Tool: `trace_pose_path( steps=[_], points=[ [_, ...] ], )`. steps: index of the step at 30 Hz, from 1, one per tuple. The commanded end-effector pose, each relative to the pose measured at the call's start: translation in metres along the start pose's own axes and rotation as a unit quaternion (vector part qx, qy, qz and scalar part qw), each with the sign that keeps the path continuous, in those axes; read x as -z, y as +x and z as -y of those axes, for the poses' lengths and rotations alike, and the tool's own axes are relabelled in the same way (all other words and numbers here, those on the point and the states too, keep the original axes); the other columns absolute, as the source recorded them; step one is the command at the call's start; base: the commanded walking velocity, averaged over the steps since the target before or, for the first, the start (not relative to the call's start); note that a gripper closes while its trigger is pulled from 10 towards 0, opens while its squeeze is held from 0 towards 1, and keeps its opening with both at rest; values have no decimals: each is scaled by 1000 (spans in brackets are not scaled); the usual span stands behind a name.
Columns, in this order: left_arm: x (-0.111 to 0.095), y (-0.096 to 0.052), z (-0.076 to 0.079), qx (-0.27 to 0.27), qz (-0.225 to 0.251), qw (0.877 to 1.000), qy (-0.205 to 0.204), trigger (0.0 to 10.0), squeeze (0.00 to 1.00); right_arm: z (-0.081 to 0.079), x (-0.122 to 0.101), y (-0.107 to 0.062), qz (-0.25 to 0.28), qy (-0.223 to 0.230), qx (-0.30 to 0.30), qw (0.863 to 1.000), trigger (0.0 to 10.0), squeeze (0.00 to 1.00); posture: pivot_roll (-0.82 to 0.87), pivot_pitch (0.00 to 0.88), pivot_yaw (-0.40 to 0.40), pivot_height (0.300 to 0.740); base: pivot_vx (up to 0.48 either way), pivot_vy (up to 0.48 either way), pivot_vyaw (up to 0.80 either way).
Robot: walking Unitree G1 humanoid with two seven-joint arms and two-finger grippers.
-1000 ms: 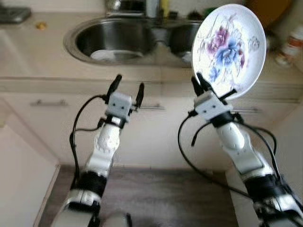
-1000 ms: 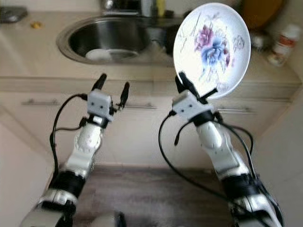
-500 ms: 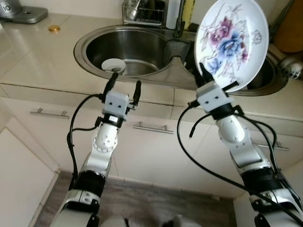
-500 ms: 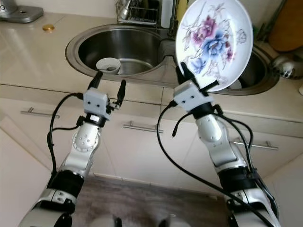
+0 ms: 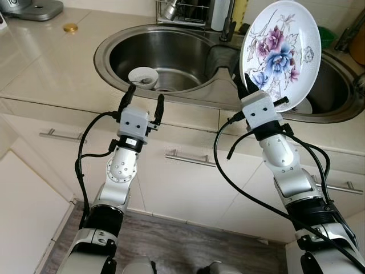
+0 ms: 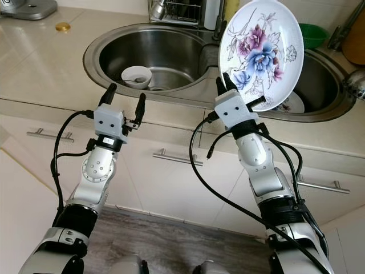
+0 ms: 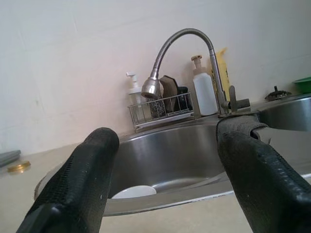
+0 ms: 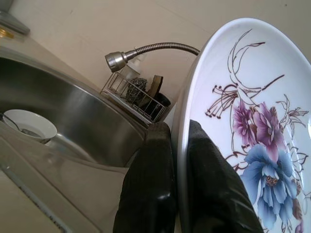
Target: Kitchen organization
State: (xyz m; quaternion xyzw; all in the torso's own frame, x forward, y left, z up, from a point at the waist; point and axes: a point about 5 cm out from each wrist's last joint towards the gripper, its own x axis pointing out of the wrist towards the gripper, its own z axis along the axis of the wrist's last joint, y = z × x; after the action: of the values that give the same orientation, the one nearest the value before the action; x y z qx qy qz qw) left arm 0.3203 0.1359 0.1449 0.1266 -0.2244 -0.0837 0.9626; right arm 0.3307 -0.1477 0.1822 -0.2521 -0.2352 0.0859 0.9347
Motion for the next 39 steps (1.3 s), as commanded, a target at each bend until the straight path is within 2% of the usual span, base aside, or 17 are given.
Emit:
trace_pose_path(
  steps=[1,22,30,32,34,35,36,37,39],
  points=[
    [-2,2,1,3,7,1000,1,10000,0,8,-4,6,5,11,16,1000,0,0,82,0,-53,740,251,0,0],
    [-2,1,2,6,7,1000,1,10000,0,6,8,7,-41,51,18,998,0,0,87,0,-52,740,288,0,0],
    [-2,1,4,11,7,1000,1,10000,0,12,18,9,-86,90,36,992,0,0,86,0,-53,740,0,0,0],
    [-2,1,5,12,6,1000,0,10000,0,11,24,10,-113,112,31,987,3294,0,86,0,-52,740,0,0,0],
    [-2,1,5,13,6,1000,1,10000,0,11,26,10,-119,120,32,985,3569,0,86,0,-52,740,0,0,0],
    [-2,1,6,14,6,1000,0,10000,0,11,30,11,-138,138,26,980,4235,0,87,0,-52,740,0,0,0],
    [-2,1,6,14,6,1000,0,10000,0,10,33,11,-152,151,21,977,8392,0,87,0,-52,740,0,0,0],
    [-2,1,6,14,7,1000,0,10000,0,8,38,13,-174,170,13,970,10000,0,87,0,-52,740,0,0,0],
    [-3,2,6,14,8,1000,0,10000,0,10,42,15,-187,184,17,965,10000,0,89,0,-52,740,0,0,0]
  ],
)
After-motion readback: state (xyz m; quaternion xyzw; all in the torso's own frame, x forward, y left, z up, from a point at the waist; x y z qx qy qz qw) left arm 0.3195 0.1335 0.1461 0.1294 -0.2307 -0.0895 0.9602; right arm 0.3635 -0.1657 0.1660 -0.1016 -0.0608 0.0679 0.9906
